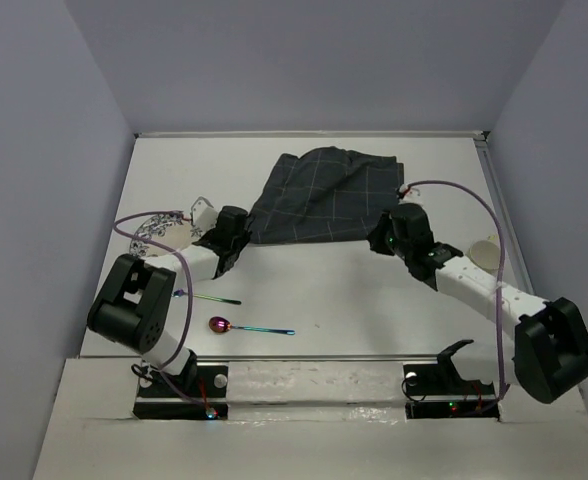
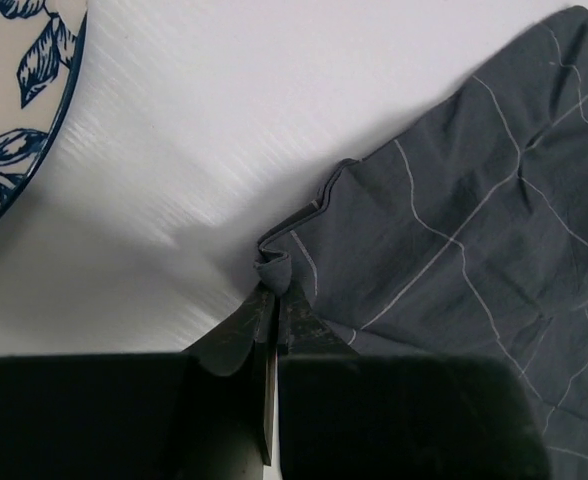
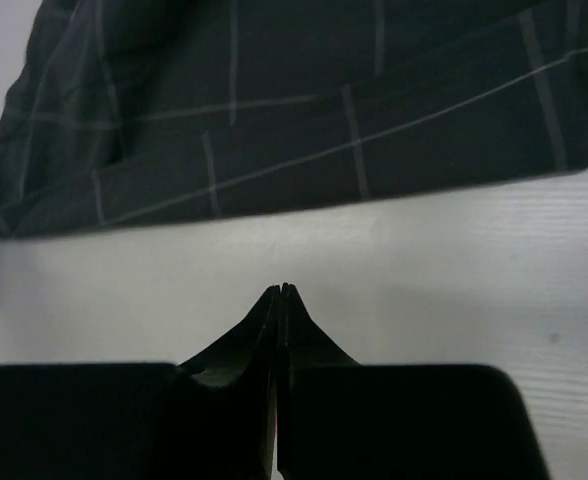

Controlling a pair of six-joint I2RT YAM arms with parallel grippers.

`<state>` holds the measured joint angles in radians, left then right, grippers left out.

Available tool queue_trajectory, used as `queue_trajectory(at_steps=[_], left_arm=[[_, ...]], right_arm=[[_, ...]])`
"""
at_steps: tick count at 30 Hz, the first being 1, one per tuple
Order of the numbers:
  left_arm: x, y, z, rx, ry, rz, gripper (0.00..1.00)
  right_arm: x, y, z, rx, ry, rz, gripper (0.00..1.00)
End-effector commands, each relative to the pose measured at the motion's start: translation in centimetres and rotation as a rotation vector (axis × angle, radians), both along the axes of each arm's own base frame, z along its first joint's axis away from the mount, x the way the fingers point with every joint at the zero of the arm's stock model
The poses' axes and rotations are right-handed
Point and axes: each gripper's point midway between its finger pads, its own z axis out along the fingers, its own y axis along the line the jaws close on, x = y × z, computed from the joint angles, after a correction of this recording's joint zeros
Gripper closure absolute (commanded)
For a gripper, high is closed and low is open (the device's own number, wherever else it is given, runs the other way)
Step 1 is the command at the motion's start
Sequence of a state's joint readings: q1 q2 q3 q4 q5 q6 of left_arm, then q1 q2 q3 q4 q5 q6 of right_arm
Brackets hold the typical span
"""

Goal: Set the dinner table for one person

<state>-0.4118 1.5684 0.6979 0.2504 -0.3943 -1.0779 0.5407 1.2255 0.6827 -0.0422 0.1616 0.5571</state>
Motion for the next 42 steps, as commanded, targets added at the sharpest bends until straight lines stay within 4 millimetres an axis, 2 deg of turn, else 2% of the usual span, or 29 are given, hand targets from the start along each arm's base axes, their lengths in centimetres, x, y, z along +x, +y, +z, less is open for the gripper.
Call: queue_trajectory(at_steps=[1,2,3,7,8,11,12,13,14,16,18,19,24,27,32,36,37,40,42], left_arm=[[-0.1,0.0,2.1,0.037,-0.102,-0.031,1.00],[-0.1,-0.3,2.2,0.030,-0.112,-0.043,1.00],[-0.4,-0.4,2.0,0.034,-0.109,-0.054,1.00],[-0.8,-1.4,2.1,0.052,-0.129,-0.116,1.00],[-0.9,-1.6,2.1,0.047,-0.135,-0.125,1.00],[-1.4,-2.3,2.0,0.033,-0.151,-0.157,1.00],[-1.4,-2.3,2.1,0.029,-0.163,-0.160,1.00],[-1.3,-2.4,2.3,0.026,-0.174,-0.162,1.00],[-1.2,-2.5,2.6,0.027,-0.184,-0.169,1.00],[-1.3,-2.5,2.7,0.029,-0.193,-0.174,1.00],[-1.4,-2.5,2.8,0.027,-0.205,-0.183,1.00],[-1.4,-2.6,2.8,0.024,-0.208,-0.185,1.00],[-1.5,-2.7,2.8,0.019,-0.216,-0.198,1.00],[-1.7,-2.6,2.7,0.022,-0.218,-0.196,1.00],[-1.9,-2.4,2.1,0.026,-0.208,-0.188,1.00],[-1.7,-2.3,2.1,0.033,-0.208,-0.183,1.00],[-1.6,-2.3,2.1,0.035,-0.209,-0.185,1.00],[-1.5,-2.3,2.1,0.041,-0.208,-0.183,1.00],[-1.6,-2.2,2.2,0.045,-0.213,-0.179,1.00]], right_arm=[[4.6,-5.0,1.7,-0.060,-0.031,-0.155,1.00],[5.3,-5.6,0.5,-0.082,0.007,-0.173,1.00],[6.8,-6.9,1.4,-0.088,-0.009,-0.216,1.00],[10.5,-10.0,0.2,-0.115,0.036,-0.307,1.00],[11.1,-10.4,-1.7,-0.141,0.083,-0.315,0.97],[13.4,-11.3,-2.2,-0.183,0.104,-0.357,0.77],[13.9,-11.9,-2.7,-0.194,0.118,-0.376,0.62],[14.2,-12.0,-4.4,-0.215,0.159,-0.379,0.57],[15.1,-11.9,-4.1,-0.215,0.153,-0.383,0.52],[15.7,-12.5,-5.3,-0.238,0.179,-0.404,0.51],[16.4,-13.2,-5.4,-0.277,0.177,-0.430,0.51],[16.4,-13.6,-6.0,-0.300,0.189,-0.440,0.52],[17.0,-13.8,-6.5,-0.314,0.197,-0.461,0.57],[16.9,-13.9,-6.6,-0.314,0.205,-0.473,0.57],[16.9,-14.1,-8.3,-0.314,0.247,-0.471,0.57],[16.7,-14.1,-8.5,-0.309,0.251,-0.475,0.72],[16.7,-14.0,-8.4,-0.305,0.250,-0.474,0.80],[16.9,-14.1,-7.5,-0.306,0.231,-0.477,0.96],[17.0,-14.2,-5.9,-0.294,0.199,-0.483,1.00]])
